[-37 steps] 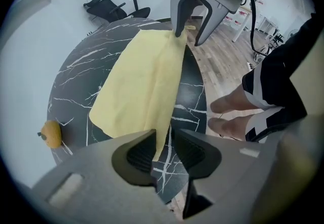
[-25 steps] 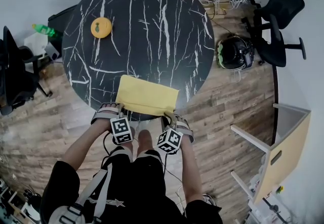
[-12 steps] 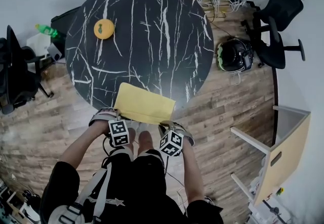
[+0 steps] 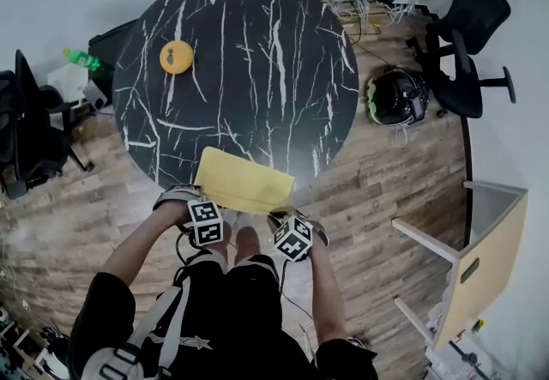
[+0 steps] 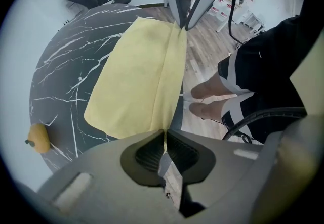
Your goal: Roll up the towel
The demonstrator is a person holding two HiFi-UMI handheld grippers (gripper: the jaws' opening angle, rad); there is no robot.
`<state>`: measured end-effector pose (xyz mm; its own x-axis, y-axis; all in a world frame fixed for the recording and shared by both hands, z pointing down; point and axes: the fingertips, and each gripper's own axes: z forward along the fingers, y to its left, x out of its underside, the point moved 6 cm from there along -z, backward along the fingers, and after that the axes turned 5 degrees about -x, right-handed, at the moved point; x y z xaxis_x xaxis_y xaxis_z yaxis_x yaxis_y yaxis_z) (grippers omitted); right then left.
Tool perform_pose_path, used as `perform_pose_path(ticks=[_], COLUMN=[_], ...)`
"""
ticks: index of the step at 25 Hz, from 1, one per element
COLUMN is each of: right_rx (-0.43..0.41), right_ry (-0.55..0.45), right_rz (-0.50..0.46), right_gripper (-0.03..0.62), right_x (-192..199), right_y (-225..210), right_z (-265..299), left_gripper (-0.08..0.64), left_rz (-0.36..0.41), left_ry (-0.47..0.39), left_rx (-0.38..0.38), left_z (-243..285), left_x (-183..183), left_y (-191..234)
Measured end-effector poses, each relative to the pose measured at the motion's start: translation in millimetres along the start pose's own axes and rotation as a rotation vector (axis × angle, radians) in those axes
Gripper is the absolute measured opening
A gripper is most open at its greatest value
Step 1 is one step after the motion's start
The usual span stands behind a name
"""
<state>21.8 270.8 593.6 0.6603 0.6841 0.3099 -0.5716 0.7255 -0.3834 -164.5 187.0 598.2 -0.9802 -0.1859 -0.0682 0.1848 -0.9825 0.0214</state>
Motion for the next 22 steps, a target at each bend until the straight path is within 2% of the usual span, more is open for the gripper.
perform_pose_path(ticks=[7, 22], right_rx=[-0.061, -0.086], right_ry=[-0.002, 0.009], right_rz=[0.052, 0.093], right_gripper=[0.029, 0.031], right_x=[-2.4, -9.6], right_y=[-3.9, -24.5], right_z=[-3.0, -10.7], left_gripper=[0.028, 0.028], left_rz=[0.018, 0.042], left_ry=[0.037, 0.063], left_rx=[0.074, 0.131], left_z=[1.2, 3.2], left_x=[-0.9, -7.8], left_y=[3.1, 24.2])
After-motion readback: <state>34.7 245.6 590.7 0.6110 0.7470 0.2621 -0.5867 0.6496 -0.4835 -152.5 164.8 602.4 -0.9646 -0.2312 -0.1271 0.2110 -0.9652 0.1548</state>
